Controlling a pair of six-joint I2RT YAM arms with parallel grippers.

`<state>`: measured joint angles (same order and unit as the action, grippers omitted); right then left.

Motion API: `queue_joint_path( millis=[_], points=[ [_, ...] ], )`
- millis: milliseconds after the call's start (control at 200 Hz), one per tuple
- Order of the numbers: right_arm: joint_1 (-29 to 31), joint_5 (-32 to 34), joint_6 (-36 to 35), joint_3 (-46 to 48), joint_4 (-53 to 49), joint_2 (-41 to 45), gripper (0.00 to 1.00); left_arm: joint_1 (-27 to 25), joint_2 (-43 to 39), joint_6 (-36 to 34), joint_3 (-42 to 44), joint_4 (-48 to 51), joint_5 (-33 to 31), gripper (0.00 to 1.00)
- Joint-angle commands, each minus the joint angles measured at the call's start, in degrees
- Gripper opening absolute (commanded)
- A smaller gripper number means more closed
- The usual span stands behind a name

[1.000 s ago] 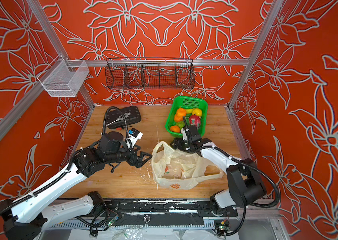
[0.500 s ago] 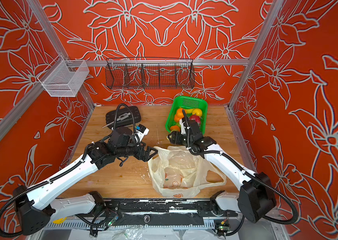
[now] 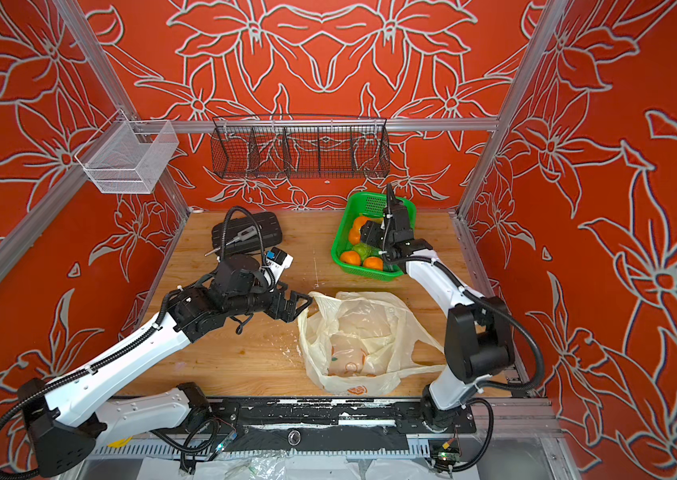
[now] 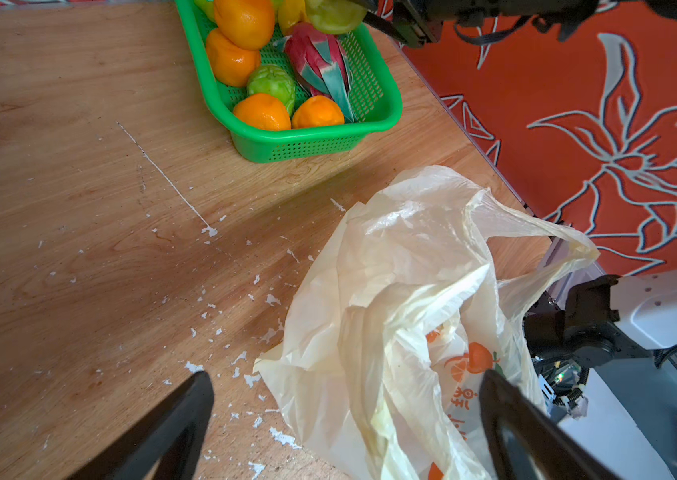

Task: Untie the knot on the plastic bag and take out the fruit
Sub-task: 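Carry the green pear over the green basket and release it with the right gripper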

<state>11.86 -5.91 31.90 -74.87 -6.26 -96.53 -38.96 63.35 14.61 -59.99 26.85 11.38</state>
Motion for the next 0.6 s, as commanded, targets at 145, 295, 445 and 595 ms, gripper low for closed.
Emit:
queue_joint_path(
  millis=[145,295,445,595],
  points=[
    [-8.4,-13.2,6.7,-14.1,7.8,-17.3,0.64,0.5,0.1,0.9,-0.2,-0.1,-1.9,0.98],
    [-9.6,-16.0,8.2,-27.7,6.0,-28.8,0.64,0.5,0.5,1.7,0.1,-0.4,-2.9,0.98],
    [-9.4,-17.2,10.2,-43.2,-0.3,-40.2,0.65,0.5,0.3,2.6,1.0,-1.1,-3.5,0.98],
    [-9.2,-17.9,11.5,-54.6,-7.5,-47.9,0.68,0.4,-0.4,2.7,1.3,-0.8,-4.0,0.98]
  ],
)
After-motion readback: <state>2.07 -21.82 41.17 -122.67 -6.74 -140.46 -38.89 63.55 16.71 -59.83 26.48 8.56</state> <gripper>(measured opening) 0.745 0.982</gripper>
